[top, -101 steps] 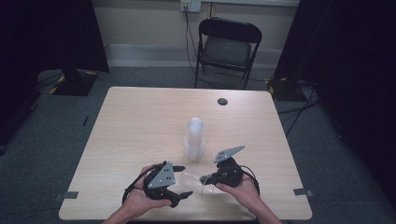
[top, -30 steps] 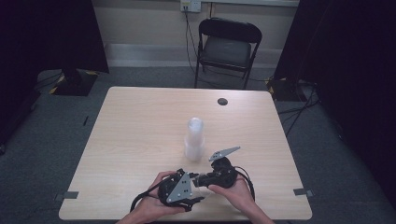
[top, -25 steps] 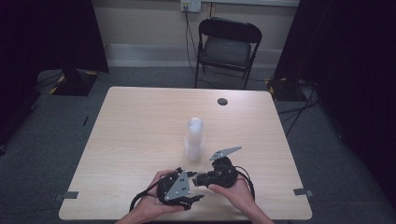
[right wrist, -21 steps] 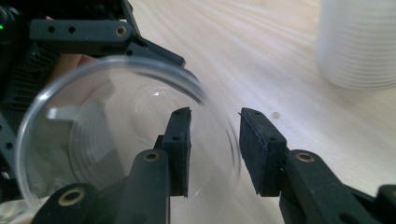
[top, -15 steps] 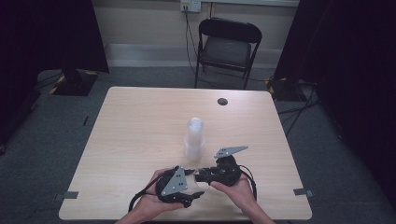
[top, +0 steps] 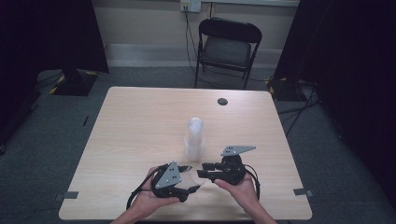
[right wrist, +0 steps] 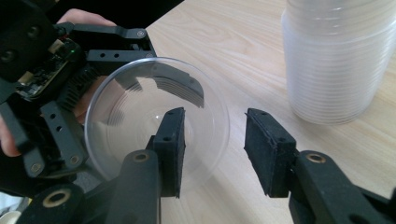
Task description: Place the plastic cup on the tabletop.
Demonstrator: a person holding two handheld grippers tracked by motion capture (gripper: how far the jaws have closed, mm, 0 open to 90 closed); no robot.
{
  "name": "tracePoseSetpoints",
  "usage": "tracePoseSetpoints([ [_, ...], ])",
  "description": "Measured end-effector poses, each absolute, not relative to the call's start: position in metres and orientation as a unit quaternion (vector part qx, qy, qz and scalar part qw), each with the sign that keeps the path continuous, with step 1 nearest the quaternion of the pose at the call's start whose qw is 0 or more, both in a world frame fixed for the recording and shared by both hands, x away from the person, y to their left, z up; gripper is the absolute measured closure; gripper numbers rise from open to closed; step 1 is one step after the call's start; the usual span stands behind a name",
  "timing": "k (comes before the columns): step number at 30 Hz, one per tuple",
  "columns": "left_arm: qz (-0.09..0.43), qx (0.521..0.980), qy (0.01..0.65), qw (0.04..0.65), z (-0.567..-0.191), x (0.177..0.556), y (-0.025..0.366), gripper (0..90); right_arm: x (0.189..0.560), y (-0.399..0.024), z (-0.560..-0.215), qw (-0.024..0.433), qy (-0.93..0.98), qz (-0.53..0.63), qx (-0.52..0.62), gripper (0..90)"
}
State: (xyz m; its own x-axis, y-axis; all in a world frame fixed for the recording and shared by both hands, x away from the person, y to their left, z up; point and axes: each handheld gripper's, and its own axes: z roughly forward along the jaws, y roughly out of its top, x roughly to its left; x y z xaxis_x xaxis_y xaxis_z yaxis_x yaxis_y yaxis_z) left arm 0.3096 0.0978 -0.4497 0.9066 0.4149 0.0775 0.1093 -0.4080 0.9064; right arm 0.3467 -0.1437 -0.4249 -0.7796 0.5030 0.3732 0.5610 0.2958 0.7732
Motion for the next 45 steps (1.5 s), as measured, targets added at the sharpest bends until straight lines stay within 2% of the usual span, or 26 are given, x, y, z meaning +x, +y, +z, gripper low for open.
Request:
tracePoseSetpoints([
  [22, 0.138, 0.783, 0.245, 0.555, -0.448, 0.332, 0.124, 31.7, 0.351, -0.161, -0.418, -0.021, -0.781, -0.519, -0.346, 51.3],
  [31, 0.114, 0.764, 0.283, 0.568, -0.446, 0.342, 0.135, 32.1, 0.352, -0.170, -0.421, -0.024, -0.778, -0.520, -0.352, 51.6],
  [40, 0.133, 0.738, 0.314, 0.582, -0.434, 0.352, 0.151, 31.9, 0.356, -0.175, -0.426, -0.020, -0.777, -0.517, -0.359, 51.5],
  [45, 0.154, 0.741, 0.319, 0.571, -0.428, 0.356, 0.160, 31.7, 0.353, -0.180, -0.427, -0.024, -0.776, -0.513, -0.365, 51.4],
])
